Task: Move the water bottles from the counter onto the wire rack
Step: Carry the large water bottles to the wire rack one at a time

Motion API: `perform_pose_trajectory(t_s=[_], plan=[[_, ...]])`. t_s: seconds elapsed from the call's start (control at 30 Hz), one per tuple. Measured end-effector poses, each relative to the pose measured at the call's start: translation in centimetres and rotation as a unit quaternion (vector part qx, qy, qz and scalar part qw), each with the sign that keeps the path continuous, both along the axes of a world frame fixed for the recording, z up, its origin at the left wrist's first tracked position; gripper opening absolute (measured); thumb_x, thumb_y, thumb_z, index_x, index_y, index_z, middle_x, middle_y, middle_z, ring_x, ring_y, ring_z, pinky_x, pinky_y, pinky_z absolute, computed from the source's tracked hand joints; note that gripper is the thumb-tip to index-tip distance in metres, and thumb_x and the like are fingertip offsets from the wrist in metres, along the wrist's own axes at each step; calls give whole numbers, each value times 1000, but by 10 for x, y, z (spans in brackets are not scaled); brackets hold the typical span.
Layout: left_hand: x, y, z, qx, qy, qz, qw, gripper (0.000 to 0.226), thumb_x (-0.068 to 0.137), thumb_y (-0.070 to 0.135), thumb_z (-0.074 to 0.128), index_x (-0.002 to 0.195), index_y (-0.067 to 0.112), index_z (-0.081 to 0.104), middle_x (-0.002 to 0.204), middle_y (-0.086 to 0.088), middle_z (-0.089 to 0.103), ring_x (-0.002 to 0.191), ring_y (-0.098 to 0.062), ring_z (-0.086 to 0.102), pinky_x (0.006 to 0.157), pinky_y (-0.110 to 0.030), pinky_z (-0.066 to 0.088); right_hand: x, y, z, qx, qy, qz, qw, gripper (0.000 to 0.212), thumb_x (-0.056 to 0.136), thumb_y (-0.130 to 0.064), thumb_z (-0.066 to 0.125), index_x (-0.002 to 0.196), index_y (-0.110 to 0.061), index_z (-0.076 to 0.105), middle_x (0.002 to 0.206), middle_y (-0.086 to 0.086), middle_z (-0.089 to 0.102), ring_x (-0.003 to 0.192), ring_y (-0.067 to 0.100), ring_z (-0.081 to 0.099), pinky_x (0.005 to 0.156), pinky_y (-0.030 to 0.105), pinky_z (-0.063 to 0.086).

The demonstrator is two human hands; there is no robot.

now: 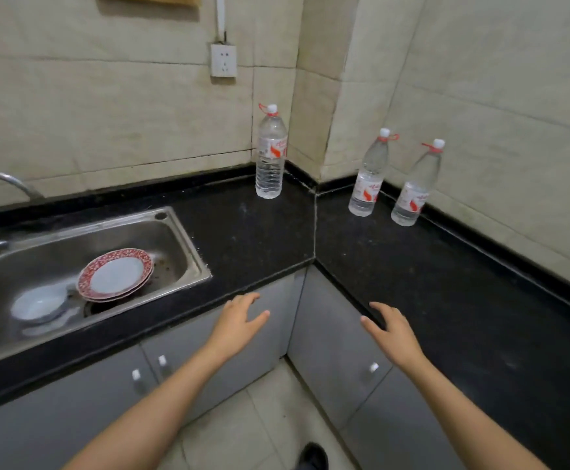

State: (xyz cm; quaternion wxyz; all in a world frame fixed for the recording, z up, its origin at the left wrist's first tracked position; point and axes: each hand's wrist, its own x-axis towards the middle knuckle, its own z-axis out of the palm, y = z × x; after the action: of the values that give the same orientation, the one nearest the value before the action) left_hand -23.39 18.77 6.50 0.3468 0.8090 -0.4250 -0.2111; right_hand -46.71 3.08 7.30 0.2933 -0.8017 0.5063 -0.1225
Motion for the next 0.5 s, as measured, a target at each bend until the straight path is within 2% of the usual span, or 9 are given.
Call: perform_pose_trajectory(t_s=[0.23,0.5], plan=[[18,-131,-3,22,-3,-20,1000,46,89,31,57,131,13,48,130,-8,54,120,-20,50,101,-30,40,3,-134,-12,32,-101,-75,991,49,90,-33,56,134,-14,45,138,13,44,130,28,39,107,38,33],[11,-271,-6,43,45,-18,998,45,90,27,57,131,12,48,129,-10,53,122,-22,49,104,-32,39,11,-259,-7,44,-126,-87,987,49,89,-30,59,133,-13,46,137,13,45,129,27,40,106,34,31]])
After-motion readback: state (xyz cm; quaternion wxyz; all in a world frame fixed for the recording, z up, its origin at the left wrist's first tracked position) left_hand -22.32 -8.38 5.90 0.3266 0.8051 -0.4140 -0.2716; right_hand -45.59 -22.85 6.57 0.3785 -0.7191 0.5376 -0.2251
